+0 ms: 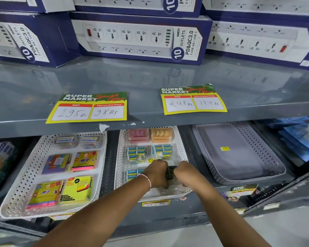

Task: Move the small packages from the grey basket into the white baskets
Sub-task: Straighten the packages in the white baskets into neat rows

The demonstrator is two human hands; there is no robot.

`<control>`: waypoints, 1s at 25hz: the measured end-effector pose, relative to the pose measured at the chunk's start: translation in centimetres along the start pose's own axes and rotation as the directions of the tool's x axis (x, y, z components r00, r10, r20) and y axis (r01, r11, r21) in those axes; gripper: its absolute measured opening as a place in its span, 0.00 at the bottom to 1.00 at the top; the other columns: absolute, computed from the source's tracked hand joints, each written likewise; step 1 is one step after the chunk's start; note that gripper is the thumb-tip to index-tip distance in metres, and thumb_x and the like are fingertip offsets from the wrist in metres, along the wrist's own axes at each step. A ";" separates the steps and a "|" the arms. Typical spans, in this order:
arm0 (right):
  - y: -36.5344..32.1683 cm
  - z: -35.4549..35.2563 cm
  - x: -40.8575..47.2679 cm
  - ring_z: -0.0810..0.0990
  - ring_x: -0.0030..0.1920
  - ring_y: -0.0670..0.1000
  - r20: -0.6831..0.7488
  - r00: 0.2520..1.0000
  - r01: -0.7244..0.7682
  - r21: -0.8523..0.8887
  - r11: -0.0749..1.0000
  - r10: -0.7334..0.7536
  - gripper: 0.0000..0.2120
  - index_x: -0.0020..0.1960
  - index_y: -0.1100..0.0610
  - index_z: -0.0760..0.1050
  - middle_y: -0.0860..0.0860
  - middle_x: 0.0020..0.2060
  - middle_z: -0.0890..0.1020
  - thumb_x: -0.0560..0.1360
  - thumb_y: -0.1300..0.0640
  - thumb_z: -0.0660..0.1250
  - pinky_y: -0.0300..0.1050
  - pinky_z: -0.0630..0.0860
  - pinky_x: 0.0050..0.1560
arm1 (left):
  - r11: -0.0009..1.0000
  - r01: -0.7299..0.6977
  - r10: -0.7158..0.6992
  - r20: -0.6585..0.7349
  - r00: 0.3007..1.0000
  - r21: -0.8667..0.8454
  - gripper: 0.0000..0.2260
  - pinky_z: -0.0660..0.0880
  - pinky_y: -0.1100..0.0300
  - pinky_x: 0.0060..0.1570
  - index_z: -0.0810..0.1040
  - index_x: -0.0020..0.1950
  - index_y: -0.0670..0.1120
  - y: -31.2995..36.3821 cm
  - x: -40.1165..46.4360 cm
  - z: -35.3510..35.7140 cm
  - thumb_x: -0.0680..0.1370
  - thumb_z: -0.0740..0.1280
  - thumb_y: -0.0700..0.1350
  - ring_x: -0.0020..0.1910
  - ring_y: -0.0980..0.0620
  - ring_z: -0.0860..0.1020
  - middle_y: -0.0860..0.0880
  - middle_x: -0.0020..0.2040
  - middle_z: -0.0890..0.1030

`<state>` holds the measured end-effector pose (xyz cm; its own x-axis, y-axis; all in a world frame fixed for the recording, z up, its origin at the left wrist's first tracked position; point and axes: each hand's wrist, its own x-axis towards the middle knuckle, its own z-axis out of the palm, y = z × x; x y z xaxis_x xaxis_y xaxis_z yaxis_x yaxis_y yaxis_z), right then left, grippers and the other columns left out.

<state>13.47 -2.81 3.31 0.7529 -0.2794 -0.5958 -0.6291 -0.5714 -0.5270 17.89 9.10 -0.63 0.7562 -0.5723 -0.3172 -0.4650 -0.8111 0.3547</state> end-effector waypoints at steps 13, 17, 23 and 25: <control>10.7 1.2 -1.4 0.76 0.64 0.48 -0.152 0.969 0.233 0.824 0.517 -0.194 0.18 0.66 0.53 0.74 0.50 0.63 0.80 0.78 0.65 0.64 0.49 0.68 0.70 | 0.705 0.162 -0.600 -0.458 0.655 -0.691 0.37 0.60 0.56 0.70 0.55 0.77 0.46 -4.3 -14.7 4.3 0.74 0.72 0.45 0.73 0.50 0.61 0.53 0.75 0.58; 12.2 3.4 -0.4 0.75 0.44 0.35 -0.171 0.935 0.336 0.702 0.628 -0.310 0.27 0.69 0.51 0.72 0.57 0.59 0.80 0.72 0.63 0.72 0.36 0.70 0.57 | 0.479 0.150 -0.679 -0.257 0.688 -0.865 0.28 0.69 0.67 0.58 0.68 0.69 0.56 -4.9 -14.9 7.5 0.71 0.74 0.49 0.57 0.46 0.76 0.42 0.55 0.80; 12.9 3.6 1.5 0.76 0.61 0.47 -0.170 0.905 0.408 0.603 0.686 -0.390 0.30 0.74 0.55 0.67 0.54 0.64 0.80 0.76 0.75 0.62 0.54 0.68 0.70 | 0.432 0.163 -0.693 -0.210 0.689 -0.887 0.18 0.68 0.54 0.62 0.75 0.60 0.49 -6.2 -14.4 8.0 0.72 0.73 0.40 0.45 0.53 0.74 0.48 0.43 0.78; 12.6 3.5 1.4 0.78 0.63 0.53 -0.183 0.906 0.406 0.633 0.659 -0.383 0.30 0.73 0.55 0.67 0.51 0.65 0.78 0.76 0.76 0.60 0.43 0.78 0.58 | 0.408 0.138 -0.695 -0.209 0.688 -0.902 0.18 0.66 0.54 0.65 0.75 0.63 0.45 -5.6 -14.3 7.3 0.74 0.70 0.34 0.48 0.52 0.75 0.48 0.48 0.79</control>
<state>5.97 -7.71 -6.25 0.9579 -0.1755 -0.2272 -0.2311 -0.0014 -0.9729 6.35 20.96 -4.50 0.9397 0.1946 -0.2811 0.3300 -0.3013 0.8946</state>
